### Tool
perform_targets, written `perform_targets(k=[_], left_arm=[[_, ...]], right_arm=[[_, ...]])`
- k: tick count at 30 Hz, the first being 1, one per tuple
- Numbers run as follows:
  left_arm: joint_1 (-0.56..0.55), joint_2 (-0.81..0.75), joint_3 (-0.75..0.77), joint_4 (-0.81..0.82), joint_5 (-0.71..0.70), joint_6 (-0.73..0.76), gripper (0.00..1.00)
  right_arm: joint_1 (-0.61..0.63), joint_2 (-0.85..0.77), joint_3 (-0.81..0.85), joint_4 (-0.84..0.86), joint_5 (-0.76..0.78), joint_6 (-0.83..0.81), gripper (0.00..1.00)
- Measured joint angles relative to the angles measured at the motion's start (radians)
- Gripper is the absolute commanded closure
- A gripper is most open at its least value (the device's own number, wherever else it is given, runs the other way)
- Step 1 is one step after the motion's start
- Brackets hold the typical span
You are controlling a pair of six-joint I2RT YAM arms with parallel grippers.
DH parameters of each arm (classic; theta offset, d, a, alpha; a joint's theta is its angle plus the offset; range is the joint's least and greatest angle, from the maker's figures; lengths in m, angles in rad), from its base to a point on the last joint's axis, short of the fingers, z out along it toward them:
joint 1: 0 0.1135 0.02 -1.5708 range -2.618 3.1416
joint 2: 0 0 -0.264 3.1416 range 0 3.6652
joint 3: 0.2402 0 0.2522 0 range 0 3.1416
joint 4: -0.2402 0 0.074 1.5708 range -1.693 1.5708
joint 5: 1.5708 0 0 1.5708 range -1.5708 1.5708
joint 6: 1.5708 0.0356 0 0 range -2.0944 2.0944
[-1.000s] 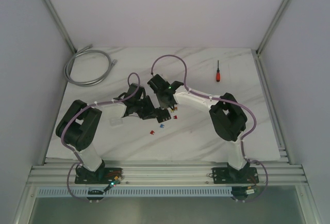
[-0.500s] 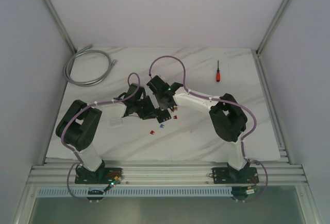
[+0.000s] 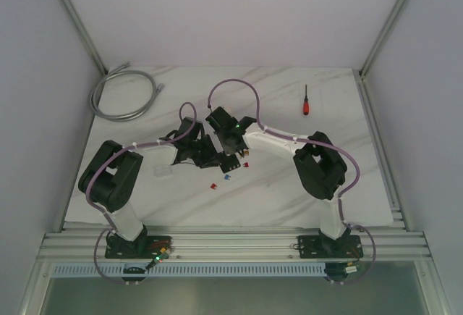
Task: Snap on the fuse box
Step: Install the fuse at the fuse box base.
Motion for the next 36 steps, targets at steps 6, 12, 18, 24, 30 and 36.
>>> perform_targets(k=[6,12,18,24,30,36], left_arm=[[0.0,0.001,0.0,0.0,0.0,0.0,0.62],[0.0,0.004,0.002,0.003,0.001,-0.003,0.62],[0.0,0.004,0.002,0.003,0.001,-0.007,0.62],[0.0,0.004,0.002,0.003,0.001,-0.007,0.62],[0.0,0.004,0.002,0.003,0.001,-0.008,0.62],[-0.004,0.004,0.002,0.002,0.001,-0.014,0.62]], right_arm=[[0.0,0.0,-0.017,0.007,0.008,-0.035,1.0],[0.002,0.0,-0.028,0.026,0.013,-0.077,1.0],[0.002,0.0,-0.034,0.034,0.01,-0.08,1.0],[0.002,-0.009,-0.051,0.047,0.01,-0.065,1.0],[0.002,-0.009,-0.054,0.045,0.011,-0.049,1.0],[0.002,-0.014,-0.055,0.037,0.013,-0.023,0.95]])
